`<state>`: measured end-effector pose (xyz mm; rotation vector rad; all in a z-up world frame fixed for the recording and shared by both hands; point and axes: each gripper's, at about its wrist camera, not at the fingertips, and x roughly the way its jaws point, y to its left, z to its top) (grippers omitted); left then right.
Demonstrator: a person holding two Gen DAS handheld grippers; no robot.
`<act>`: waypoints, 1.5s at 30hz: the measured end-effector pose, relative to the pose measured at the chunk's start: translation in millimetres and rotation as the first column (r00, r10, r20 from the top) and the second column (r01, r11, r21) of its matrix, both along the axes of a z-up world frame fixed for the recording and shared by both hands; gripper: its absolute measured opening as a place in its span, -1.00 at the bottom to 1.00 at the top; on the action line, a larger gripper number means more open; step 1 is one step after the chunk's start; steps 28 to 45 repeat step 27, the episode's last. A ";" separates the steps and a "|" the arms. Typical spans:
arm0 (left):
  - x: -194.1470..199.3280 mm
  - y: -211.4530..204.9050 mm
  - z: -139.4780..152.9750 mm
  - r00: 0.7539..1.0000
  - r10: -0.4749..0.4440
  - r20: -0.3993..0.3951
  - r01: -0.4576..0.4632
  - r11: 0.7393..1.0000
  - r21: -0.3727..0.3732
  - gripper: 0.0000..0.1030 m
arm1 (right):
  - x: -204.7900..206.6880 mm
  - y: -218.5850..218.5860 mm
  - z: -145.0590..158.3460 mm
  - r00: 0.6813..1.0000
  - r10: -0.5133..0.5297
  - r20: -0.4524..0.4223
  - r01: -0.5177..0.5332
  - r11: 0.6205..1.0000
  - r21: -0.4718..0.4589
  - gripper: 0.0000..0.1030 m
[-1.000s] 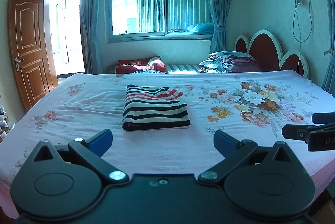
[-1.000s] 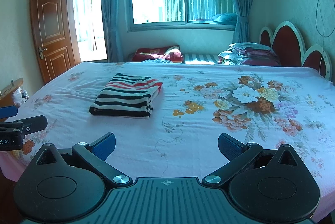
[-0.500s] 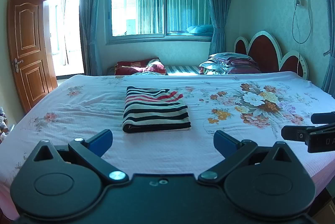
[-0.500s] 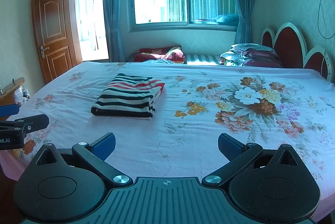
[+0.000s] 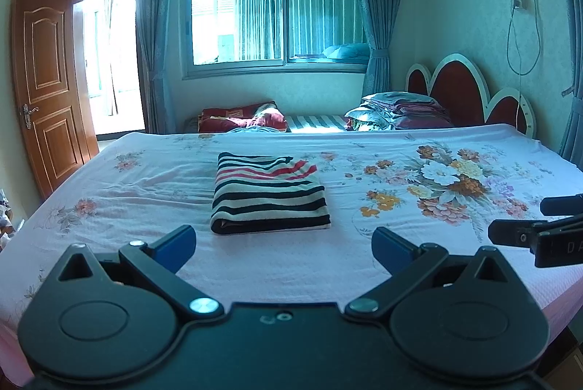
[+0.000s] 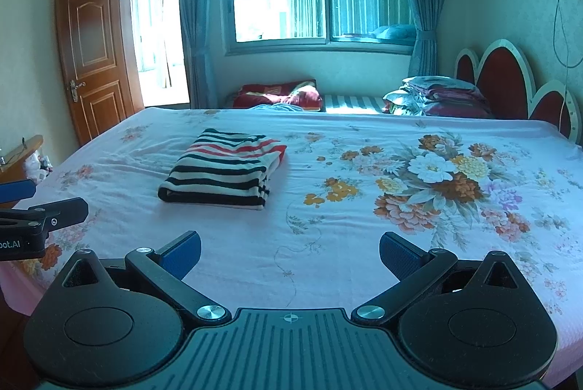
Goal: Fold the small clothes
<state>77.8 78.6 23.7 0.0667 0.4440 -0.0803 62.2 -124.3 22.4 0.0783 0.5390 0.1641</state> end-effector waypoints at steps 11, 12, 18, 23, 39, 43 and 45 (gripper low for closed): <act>3.1 -0.1 0.2 1.000 0.002 -0.004 -0.002 1.000 -0.002 0.99 | 0.5 -1.6 -0.2 1.000 -0.002 -0.002 0.002 1.000 0.000 1.00; 3.3 -0.2 0.2 1.000 0.002 -0.005 -0.002 1.000 -0.002 0.99 | 0.6 -1.5 -0.2 1.000 -0.002 -0.001 0.002 1.000 -0.001 1.00; 3.8 1.3 -1.3 1.000 -0.002 0.000 0.002 1.000 -0.004 0.99 | 0.8 -1.8 -0.7 1.000 0.002 0.001 -0.002 1.000 -0.005 1.00; 4.4 3.1 -2.6 1.000 0.000 0.014 0.000 1.000 0.002 0.95 | 0.6 -0.4 -0.7 1.000 0.010 0.003 -0.010 1.000 -0.005 1.00; 4.2 3.6 -2.3 1.000 0.009 0.013 -0.009 1.000 0.000 0.99 | 1.3 1.4 -1.2 1.000 0.017 0.002 -0.017 1.000 -0.002 1.00; 4.2 3.6 -2.3 1.000 0.009 0.013 -0.009 1.000 0.000 0.99 | 1.3 1.4 -1.2 1.000 0.017 0.002 -0.017 1.000 -0.002 1.00; 4.2 3.6 -2.3 1.000 0.009 0.013 -0.009 1.000 0.000 0.99 | 1.3 1.4 -1.2 1.000 0.017 0.002 -0.017 1.000 -0.002 1.00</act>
